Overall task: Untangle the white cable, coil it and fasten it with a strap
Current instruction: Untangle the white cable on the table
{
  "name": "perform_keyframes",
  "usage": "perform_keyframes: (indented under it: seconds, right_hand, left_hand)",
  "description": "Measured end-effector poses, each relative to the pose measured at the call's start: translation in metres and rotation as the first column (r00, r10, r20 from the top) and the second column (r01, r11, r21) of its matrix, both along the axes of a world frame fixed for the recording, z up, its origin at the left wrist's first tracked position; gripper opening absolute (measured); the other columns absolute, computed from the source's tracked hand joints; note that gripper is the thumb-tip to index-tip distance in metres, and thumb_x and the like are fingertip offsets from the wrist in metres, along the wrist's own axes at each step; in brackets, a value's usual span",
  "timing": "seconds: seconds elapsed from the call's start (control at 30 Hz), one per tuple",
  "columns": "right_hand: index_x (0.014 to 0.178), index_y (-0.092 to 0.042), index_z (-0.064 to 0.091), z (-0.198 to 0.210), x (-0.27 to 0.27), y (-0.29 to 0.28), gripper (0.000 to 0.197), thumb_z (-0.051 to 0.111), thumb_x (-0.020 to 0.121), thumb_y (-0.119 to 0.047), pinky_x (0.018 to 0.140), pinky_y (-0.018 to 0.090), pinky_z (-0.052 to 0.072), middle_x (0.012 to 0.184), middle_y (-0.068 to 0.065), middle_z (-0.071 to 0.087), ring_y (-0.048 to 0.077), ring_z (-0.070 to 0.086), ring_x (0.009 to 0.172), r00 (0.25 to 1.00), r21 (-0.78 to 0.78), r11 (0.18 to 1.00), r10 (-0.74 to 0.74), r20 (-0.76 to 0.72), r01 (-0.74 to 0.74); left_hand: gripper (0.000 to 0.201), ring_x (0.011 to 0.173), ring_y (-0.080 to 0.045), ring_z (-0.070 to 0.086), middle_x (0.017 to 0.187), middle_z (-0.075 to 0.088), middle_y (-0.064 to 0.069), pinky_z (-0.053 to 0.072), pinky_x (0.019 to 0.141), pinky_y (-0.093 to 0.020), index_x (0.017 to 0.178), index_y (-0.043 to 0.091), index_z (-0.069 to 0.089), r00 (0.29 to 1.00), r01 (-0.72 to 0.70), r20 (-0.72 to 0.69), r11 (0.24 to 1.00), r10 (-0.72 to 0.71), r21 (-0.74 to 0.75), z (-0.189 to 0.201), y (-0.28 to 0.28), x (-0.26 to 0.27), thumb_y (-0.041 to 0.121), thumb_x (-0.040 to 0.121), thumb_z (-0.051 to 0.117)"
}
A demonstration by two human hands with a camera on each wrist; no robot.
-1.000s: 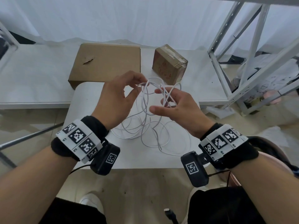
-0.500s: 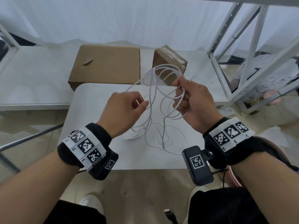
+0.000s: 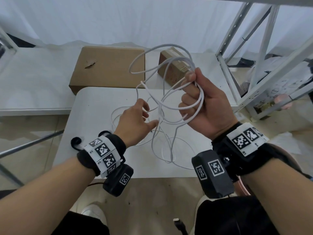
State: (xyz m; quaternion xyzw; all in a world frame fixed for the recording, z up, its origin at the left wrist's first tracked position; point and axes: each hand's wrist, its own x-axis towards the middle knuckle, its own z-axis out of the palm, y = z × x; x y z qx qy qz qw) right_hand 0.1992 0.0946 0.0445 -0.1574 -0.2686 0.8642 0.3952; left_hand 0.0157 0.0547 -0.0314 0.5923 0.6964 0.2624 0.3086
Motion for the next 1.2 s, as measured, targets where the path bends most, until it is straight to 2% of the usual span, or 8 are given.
perform_keyframes:
  seconds: [0.1, 0.23, 0.37, 0.6, 0.87, 0.97, 1.1, 1.2]
  right_hand:
    - [0.083, -0.014, 0.061, 0.000, 0.002, 0.001, 0.022, 0.052, 0.093, -0.032, 0.041, 0.020, 0.017, 0.058, -0.006, 0.013, 0.009, 0.011, 0.043, 0.998, -0.007, 0.999, 0.031, -0.049, -0.032]
    - [0.083, -0.014, 0.062, 0.000, 0.002, 0.003, 0.025, 0.049, 0.094, -0.032, 0.041, 0.020, 0.017, 0.057, -0.007, 0.014, 0.009, 0.011, 0.043, 0.999, -0.003, 1.000, 0.009, -0.041, -0.009]
    - [0.083, -0.015, 0.064, -0.002, 0.005, 0.009, 0.028, 0.048, 0.095, -0.034, 0.042, 0.020, 0.016, 0.057, -0.006, 0.014, 0.009, 0.011, 0.043, 0.996, -0.006, 0.997, -0.082, 0.019, 0.082]
    - [0.088, -0.013, 0.062, -0.014, 0.011, 0.018, 0.029, 0.045, 0.103, -0.031, 0.043, 0.020, 0.025, 0.058, -0.006, 0.025, 0.006, 0.022, 0.041, 0.892, -0.054, 0.914, -0.376, 0.252, 0.401]
    - [0.097, -0.016, 0.068, -0.026, 0.018, 0.027, 0.031, 0.047, 0.104, -0.037, 0.056, 0.023, 0.039, 0.057, -0.006, 0.037, 0.008, 0.039, 0.051, 0.723, -0.107, 0.769, -0.531, 0.442, 0.630]
    - [0.098, -0.016, 0.068, -0.027, 0.019, 0.028, 0.032, 0.044, 0.105, -0.038, 0.060, 0.024, 0.042, 0.055, -0.006, 0.043, 0.010, 0.046, 0.055, 0.686, -0.106, 0.738, -0.551, 0.476, 0.666]
    - [0.099, -0.018, 0.066, -0.028, 0.020, 0.029, 0.029, 0.044, 0.106, -0.035, 0.067, 0.028, 0.044, 0.056, -0.005, 0.049, 0.011, 0.054, 0.057, 0.643, -0.073, 0.722, -0.559, 0.524, 0.688]
    - [0.103, -0.019, 0.065, -0.029, 0.021, 0.028, 0.024, 0.045, 0.105, -0.032, 0.072, 0.030, 0.046, 0.063, -0.005, 0.060, 0.014, 0.063, 0.070, 0.636, -0.062, 0.728, -0.550, 0.542, 0.683]
  left_hand:
    - [0.045, 0.083, -0.016, 0.073, 0.103, 0.065, 0.000, 0.060, 0.080, -0.037, 0.111, 0.020, 0.046, 0.974, 0.011, 0.226, 0.993, 0.016, -0.116, 0.003, 0.000, 0.007, 0.031, 0.084, 0.079]
    - [0.027, 0.077, -0.024, 0.075, 0.105, 0.072, -0.018, 0.062, 0.075, -0.033, 0.120, 0.003, 0.048, 0.717, 0.096, 0.676, 0.936, 0.170, -0.338, 0.014, 0.002, 0.016, 0.011, 0.098, 0.063]
    - [0.017, 0.061, -0.012, 0.057, 0.079, 0.072, 0.003, 0.051, 0.065, -0.025, 0.110, -0.001, 0.065, 0.811, 0.124, 0.585, 0.970, 0.024, -0.211, 0.016, 0.000, 0.014, 0.012, 0.100, 0.059]
    - [0.023, 0.068, -0.009, 0.070, 0.089, 0.069, 0.005, 0.058, 0.072, -0.036, 0.093, 0.025, 0.065, 0.983, 0.153, 0.086, 0.984, -0.160, 0.089, 0.022, -0.005, -0.003, 0.015, 0.104, 0.047]
    - [0.033, 0.060, -0.013, 0.039, 0.063, 0.046, 0.004, 0.036, 0.059, -0.028, 0.077, 0.013, 0.058, 0.895, -0.290, 0.406, 0.933, 0.185, 0.214, 0.038, 0.008, -0.020, 0.037, 0.099, 0.053]
    - [0.060, 0.065, -0.032, 0.024, 0.064, 0.030, -0.019, 0.024, 0.060, -0.038, 0.066, 0.001, 0.040, 0.796, -0.435, 0.550, 0.870, 0.253, 0.230, 0.046, 0.005, -0.021, 0.053, 0.091, 0.057]
    - [0.061, 0.068, -0.039, 0.018, 0.064, 0.019, -0.031, 0.018, 0.062, -0.042, 0.066, -0.005, 0.042, 0.678, -0.591, 0.675, 0.761, 0.291, 0.265, 0.061, 0.002, -0.020, 0.044, 0.102, 0.050]
    - [0.062, 0.059, -0.041, 0.020, 0.058, 0.023, -0.028, 0.021, 0.057, -0.042, 0.060, -0.004, 0.039, 0.724, -0.571, 0.640, 0.743, 0.256, 0.349, 0.067, 0.001, -0.022, 0.037, 0.106, 0.042]
